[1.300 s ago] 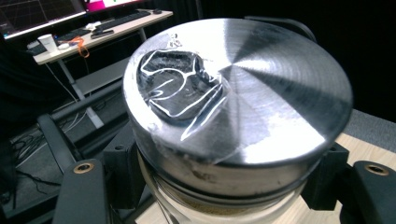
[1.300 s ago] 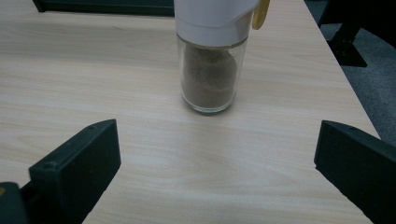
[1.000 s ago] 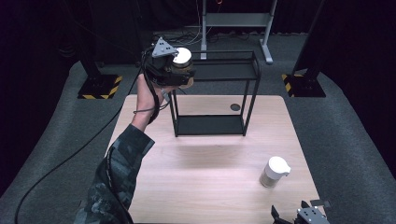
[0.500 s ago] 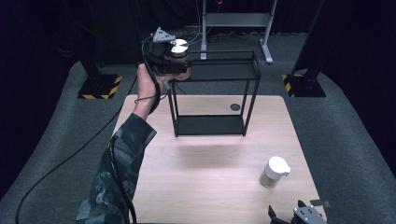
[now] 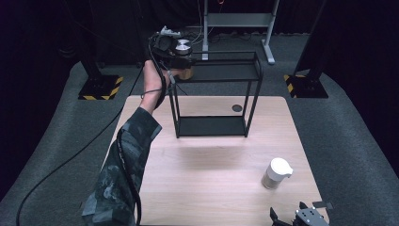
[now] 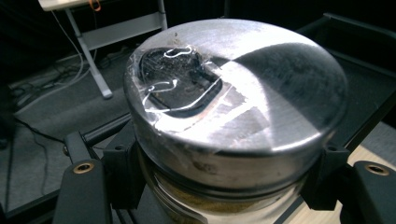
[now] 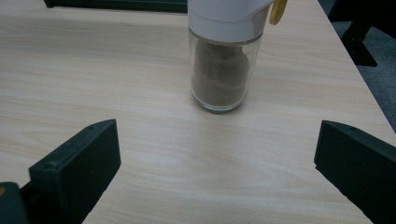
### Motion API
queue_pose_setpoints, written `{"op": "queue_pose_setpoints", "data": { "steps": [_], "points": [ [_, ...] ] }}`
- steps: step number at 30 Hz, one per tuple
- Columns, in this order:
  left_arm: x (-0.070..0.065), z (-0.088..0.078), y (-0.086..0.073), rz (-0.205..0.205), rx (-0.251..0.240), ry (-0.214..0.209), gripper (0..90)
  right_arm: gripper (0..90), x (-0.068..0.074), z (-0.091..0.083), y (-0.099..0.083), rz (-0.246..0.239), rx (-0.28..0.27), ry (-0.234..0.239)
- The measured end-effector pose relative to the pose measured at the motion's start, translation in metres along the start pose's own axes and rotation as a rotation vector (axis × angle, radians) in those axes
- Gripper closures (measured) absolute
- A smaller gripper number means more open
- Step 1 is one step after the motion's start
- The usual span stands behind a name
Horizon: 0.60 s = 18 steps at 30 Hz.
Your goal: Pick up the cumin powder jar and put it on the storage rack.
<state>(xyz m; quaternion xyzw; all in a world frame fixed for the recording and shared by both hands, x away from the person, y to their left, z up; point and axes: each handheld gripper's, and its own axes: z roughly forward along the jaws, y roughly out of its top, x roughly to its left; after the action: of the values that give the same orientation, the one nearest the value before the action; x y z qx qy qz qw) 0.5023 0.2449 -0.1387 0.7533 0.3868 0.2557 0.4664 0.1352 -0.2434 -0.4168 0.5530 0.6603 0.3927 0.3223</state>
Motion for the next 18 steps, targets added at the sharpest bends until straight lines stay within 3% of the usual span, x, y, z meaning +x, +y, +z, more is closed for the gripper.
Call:
{"op": "queue_pose_setpoints", "data": {
  "steps": [18],
  "points": [
    [-0.0013,0.0001,-0.0025,0.007,-0.009,0.005,30.1,0.0,-0.0003,-0.0007,-0.0003,0.001,-0.003,0.000]
  ]
}}
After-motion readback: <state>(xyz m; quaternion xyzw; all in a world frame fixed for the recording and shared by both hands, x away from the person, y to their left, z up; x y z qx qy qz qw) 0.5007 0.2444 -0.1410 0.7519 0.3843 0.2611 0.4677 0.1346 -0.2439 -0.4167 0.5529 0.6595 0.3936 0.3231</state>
